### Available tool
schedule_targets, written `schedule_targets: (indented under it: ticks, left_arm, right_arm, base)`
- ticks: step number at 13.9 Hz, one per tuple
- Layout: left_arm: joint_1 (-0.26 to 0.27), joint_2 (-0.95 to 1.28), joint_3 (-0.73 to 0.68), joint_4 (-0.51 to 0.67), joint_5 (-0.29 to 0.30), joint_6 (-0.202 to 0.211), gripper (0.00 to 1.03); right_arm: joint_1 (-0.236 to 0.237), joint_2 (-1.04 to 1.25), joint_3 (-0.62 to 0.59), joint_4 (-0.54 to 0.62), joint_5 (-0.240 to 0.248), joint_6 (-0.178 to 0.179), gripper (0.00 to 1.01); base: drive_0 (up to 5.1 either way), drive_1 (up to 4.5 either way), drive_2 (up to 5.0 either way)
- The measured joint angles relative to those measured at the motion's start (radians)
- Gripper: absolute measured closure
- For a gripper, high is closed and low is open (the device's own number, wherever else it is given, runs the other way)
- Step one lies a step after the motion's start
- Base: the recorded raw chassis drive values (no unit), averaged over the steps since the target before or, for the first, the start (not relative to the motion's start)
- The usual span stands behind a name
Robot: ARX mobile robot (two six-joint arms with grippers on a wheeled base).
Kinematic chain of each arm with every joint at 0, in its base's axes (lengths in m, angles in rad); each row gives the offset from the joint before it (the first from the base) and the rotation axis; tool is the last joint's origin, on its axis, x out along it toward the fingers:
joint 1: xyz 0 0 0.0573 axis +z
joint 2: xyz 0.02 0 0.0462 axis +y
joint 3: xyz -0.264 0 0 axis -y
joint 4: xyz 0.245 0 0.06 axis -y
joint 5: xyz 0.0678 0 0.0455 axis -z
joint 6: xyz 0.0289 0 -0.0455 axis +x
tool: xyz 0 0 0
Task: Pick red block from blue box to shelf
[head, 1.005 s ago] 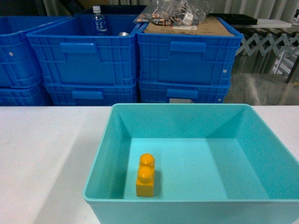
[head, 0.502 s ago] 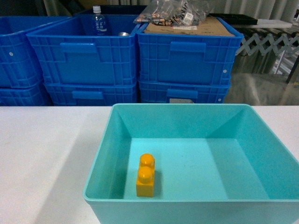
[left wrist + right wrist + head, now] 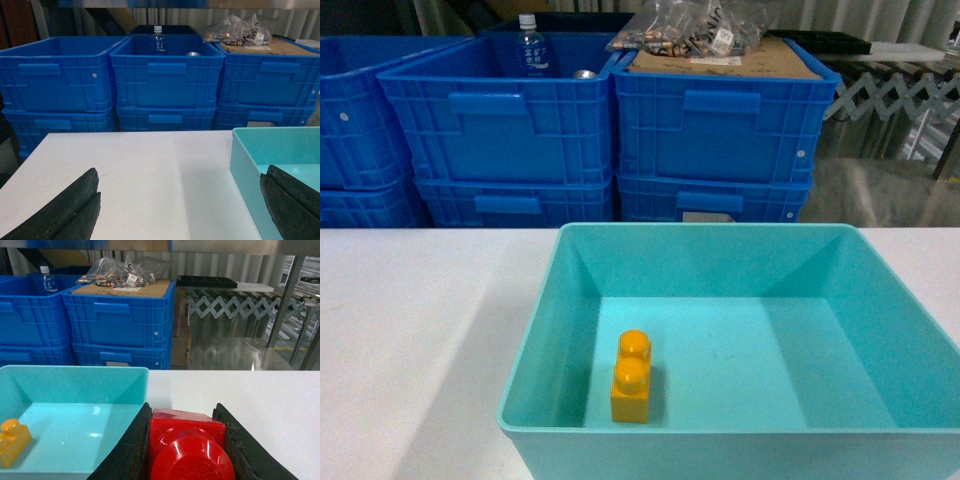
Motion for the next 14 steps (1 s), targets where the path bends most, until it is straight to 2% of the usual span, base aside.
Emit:
schedule_targets:
  ticks: [3, 14]
  left_arm:
    - [0.000, 0.000, 0.000, 0.001, 0.000, 0.000, 0.05]
    - [0.000, 0.000, 0.000, 0.000, 0.000, 0.000, 0.05]
  right_arm:
    - [0.000, 0.000, 0.000, 0.001, 0.000, 0.000, 0.73]
    - [0.000, 0.000, 0.000, 0.001, 0.000, 0.000, 0.73]
  base:
    - [-0.4, -0.42, -0.4]
    - [-1.7, -1.71, -1.7]
